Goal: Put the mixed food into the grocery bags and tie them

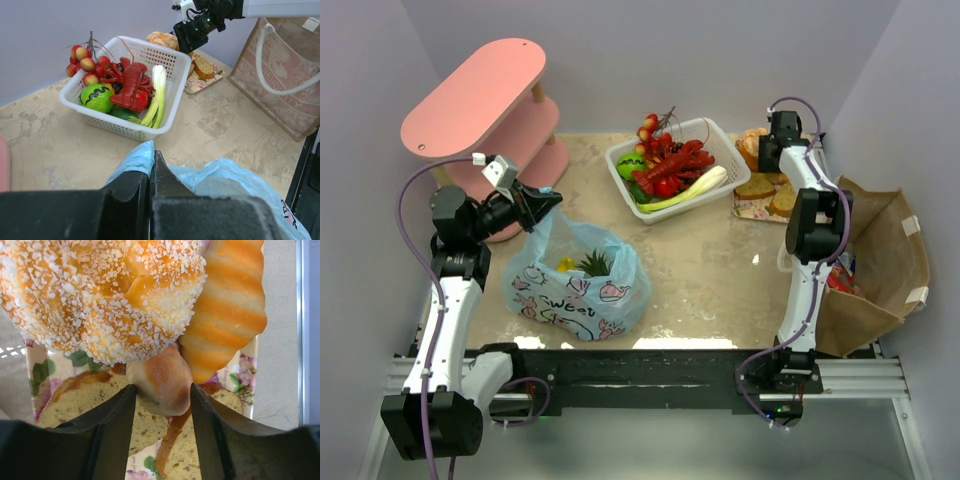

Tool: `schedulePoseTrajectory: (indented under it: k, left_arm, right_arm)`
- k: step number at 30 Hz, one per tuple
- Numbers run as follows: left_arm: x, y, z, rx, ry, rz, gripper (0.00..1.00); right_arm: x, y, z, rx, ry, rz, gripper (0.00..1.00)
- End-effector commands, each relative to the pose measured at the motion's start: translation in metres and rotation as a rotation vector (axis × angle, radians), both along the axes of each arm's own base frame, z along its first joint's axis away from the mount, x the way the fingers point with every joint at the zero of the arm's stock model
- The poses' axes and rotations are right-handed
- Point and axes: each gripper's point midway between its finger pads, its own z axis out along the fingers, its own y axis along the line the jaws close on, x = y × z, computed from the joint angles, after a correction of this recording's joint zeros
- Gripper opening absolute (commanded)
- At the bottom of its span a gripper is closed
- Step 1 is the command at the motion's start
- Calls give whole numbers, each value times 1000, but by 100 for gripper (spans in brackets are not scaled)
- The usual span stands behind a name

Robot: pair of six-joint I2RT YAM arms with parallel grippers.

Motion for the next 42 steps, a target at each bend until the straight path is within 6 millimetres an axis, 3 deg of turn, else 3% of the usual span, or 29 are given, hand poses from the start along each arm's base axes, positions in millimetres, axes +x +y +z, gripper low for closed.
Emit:
schedulePoseTrajectory:
  k: [1, 4, 5, 6, 9, 10, 13, 14, 16, 17, 19, 20, 21, 23, 24, 26, 27, 29, 30, 32, 33, 34, 38, 42]
  left_arm:
    - [-1, 0, 8, -1, -37, -6, 0]
    - [0, 1, 8, -1, -37, -5, 0]
    - [0, 1, 7, -1, -37, -3, 0]
    - [0, 1, 7, -1, -35, -5, 0]
    - [0, 1, 8, 0, -38, -3, 0]
    - [-1, 0, 7, -1, -37, -6, 0]
    - [-1, 0, 8, -2, -37, -11, 0]
    - [-1, 0, 8, -3, -36, -9, 0]
    - [-2, -1, 9, -4, -41, -17, 0]
    - [-2, -1, 8, -5, -38, -18, 0]
    - [-4, -3, 9, -8, -45, -32, 0]
    - [-5, -4, 9, -14, -42, -39, 0]
    - [-6, -4, 10, -14, -52, -46, 0]
    - [-7, -5, 11, -15, -55, -51, 0]
    - [-8, -5, 11, -13, -61, -51, 0]
    - [-9, -5, 13, -11, -73, -50, 0]
    - [-10, -5, 14, -10, -82, -47, 0]
    - [-10, -4, 16, -8, -92, -41, 0]
    - [-9, -3, 16, -7, -96, -24, 0]
    - [-7, 0, 17, 1, -109, -2, 0]
    - [-7, 1, 18, 3, -114, 10, 0]
    - [-7, 1, 19, 4, -118, 14, 0]
    - [-6, 4, 19, 9, -127, 31, 0]
    - [-4, 5, 17, 8, -119, 38, 0]
  right_arm:
    - [0, 0, -7, 12, 30, 17, 48]
    - [1, -3, -9, 3, 37, 18, 35]
    - [1, -3, -7, 1, 37, 18, 24]
    - [-1, -3, -6, 0, 37, 13, 7]
    - [-5, -6, 16, -11, 5, -4, 0]
    - [-6, -6, 37, -13, -33, -11, 0]
    - [-18, -11, 68, -21, -80, -70, 0]
    - [-25, -13, 102, -29, -146, -83, 0]
    - [-37, -11, 129, 1, -226, -137, 0]
    - [-49, -7, 169, 17, -313, -137, 0]
    - [-59, 20, 189, 99, -389, -76, 0]
    - [-77, 35, 232, 130, -496, -38, 0]
    - [-82, 72, 229, 179, -520, 40, 0]
    - [-101, 125, 249, 253, -570, 193, 0]
    - [-121, 172, 261, 308, -597, 322, 0]
    - [-149, 244, 267, 476, -580, 572, 0]
    - [-170, 291, 270, 583, -573, 699, 0]
    - [-211, 352, 271, 734, -506, 929, 0]
    - [-243, 391, 273, 788, -467, 1045, 0]
    - [-272, 429, 261, 826, -396, 1158, 0]
    - [-299, 454, 260, 848, -365, 1241, 0]
    - [-309, 467, 251, 859, -331, 1274, 0]
    - [-358, 507, 232, 899, -219, 1409, 0]
    - [-398, 530, 215, 922, -125, 1498, 0]
